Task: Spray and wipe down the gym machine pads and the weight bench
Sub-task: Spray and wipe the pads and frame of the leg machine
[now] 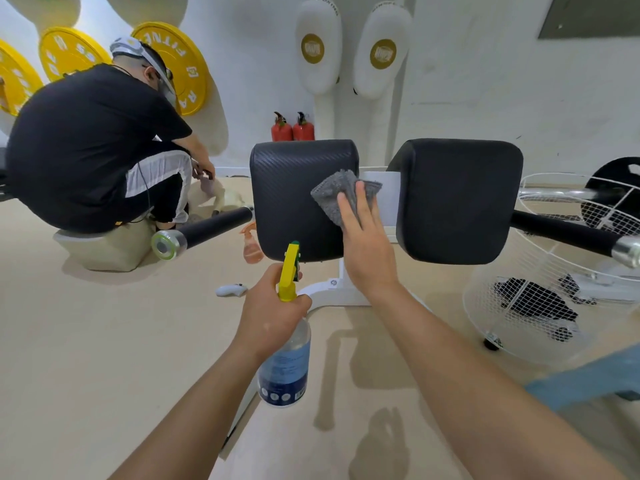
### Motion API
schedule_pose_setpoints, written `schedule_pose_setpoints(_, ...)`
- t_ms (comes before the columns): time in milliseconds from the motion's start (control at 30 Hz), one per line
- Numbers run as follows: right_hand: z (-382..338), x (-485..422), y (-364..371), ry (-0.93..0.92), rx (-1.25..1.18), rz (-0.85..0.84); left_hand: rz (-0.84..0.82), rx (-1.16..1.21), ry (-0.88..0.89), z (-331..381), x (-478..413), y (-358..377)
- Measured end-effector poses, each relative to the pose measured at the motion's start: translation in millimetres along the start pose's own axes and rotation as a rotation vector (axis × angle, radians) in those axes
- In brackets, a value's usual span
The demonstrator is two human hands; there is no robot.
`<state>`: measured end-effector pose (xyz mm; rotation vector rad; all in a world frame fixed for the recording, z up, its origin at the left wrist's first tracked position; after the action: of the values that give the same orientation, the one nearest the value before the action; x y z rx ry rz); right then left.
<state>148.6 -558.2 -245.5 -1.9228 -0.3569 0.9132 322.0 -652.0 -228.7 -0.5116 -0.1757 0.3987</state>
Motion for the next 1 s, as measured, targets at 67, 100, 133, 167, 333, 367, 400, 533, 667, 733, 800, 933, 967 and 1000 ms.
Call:
schedule_pose_setpoints(67,-5,9,10,0.049,-0.033,-0.031,-0.014,0.006,0.003,-3,-1,-1)
schedule_pose_setpoints(100,-8,21,18,0.08,-0.053,-0.045,-0.026,0.012,0.0,-5,-1,-2)
schedule_pose_setpoints(133,-11,36,27,0.102,-0.064,-0.059,-0.039,0.018,-0.002,-7,-1,-3)
schedule_pose_setpoints(167,-13,52,33,0.116,-0.101,-0.084,-0.057,0.018,-0.003,-10,-2,-4)
schedule_pose_setpoints(333,-18,88,30,0.4,-0.745,-0.141,-0.17,-0.051,0.006,-20,-6,2)
schedule_pose_setpoints(367,-17,90,32,0.48,-0.905,-0.112,-0.182,-0.064,0.005,-22,-7,6)
schedule_pose_setpoints(400,-16,92,33,0.573,-1.065,-0.07,-0.187,-0.078,0.01,-23,-7,11)
schedule_pose_setpoints(533,-6,90,32,0.885,-1.659,0.058,-0.183,-0.079,0.048,-28,-7,33)
schedule_pose_setpoints(667,-11,84,20,0.977,-1.976,0.117,-0.162,-0.026,0.035,-35,-10,46)
schedule_pose_setpoints(733,-17,77,17,0.972,-1.991,0.152,-0.137,-0.014,0.004,-41,-10,49)
schedule_pose_setpoints(800,-24,65,14,0.907,-2.007,0.191,-0.115,0.005,-0.019,-48,-7,48)
schedule_pose_setpoints(933,-50,23,26,0.872,-1.966,0.201,-0.057,0.04,-0.019,-64,1,29)
schedule_pose_setpoints(967,-59,16,35,0.877,-1.881,0.201,-0.035,0.037,-0.016,-69,3,21)
schedule_pose_setpoints(1000,-69,12,43,0.89,-1.811,0.222,-0.015,0.029,-0.012,-73,5,14)
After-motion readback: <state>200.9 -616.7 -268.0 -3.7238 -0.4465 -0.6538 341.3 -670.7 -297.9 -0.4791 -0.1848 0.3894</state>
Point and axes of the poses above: each hand's wrist, its own x-axis away from the middle knuckle, its own y-axis out of the palm, z = x × y, the point moved 1 cm from there along -x, towards the middle knuckle, and after that the axes turned 14 degrees about -z, right-handed, at the moved point
